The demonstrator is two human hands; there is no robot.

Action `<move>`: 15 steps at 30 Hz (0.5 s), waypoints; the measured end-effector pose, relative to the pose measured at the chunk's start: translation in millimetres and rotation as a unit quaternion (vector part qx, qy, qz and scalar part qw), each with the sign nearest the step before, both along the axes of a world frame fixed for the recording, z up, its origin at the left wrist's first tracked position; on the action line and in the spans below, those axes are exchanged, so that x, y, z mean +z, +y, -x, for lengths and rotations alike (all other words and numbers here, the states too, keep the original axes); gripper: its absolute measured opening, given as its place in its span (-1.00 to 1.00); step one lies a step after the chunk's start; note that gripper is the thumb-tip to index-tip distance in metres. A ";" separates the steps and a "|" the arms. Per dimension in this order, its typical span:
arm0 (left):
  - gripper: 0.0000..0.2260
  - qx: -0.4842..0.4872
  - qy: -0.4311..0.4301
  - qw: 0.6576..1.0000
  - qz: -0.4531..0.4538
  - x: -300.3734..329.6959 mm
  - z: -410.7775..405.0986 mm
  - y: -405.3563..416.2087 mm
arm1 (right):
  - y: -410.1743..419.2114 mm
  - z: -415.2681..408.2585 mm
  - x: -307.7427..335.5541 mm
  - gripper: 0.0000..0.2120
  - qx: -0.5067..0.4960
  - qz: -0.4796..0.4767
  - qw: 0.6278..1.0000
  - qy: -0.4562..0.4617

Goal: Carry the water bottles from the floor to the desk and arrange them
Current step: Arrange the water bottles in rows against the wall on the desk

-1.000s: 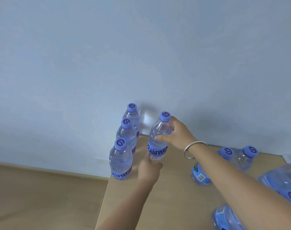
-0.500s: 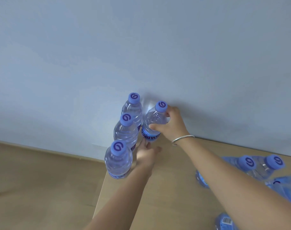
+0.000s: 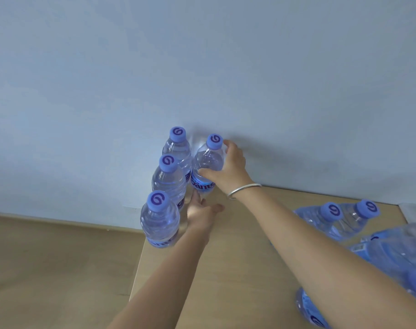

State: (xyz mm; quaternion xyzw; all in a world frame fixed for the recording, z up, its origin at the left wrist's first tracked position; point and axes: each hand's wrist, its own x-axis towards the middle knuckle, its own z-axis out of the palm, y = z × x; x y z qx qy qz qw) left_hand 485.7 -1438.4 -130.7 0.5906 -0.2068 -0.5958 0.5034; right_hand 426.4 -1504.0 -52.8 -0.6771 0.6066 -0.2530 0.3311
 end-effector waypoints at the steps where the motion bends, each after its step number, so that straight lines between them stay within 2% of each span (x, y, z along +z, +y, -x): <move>1: -0.20 -0.005 0.001 1.000 0.001 1.0 2.3 5.7 | 12.5 3.7 7.7 -0.26 -0.001 0.016 1.000 0.002; 4: -0.19 -0.037 -0.010 0.999 0.006 2.4 10.7 27.6 | 61.6 32.4 30.8 -0.48 -0.038 0.159 0.987 -0.011; 7: -0.21 -0.042 -0.025 0.999 -0.004 3.1 19.6 45.8 | 96.9 81.6 42.9 -0.55 -0.156 0.260 0.952 0.042; 10: -0.21 -0.063 -0.027 0.998 -0.003 9.1 32.9 59.9 | 107.2 124.0 39.6 -0.46 -0.268 0.183 0.945 0.051; 12: -0.23 -0.084 -0.032 0.996 0.002 13.1 42.0 69.2 | 109.5 133.9 30.0 -0.41 -0.325 0.107 0.940 -0.009; 15: -0.25 -0.117 -0.047 0.992 0.009 16.9 50.5 81.7 | 109.4 132.6 12.0 -0.49 -0.332 0.089 0.936 -0.080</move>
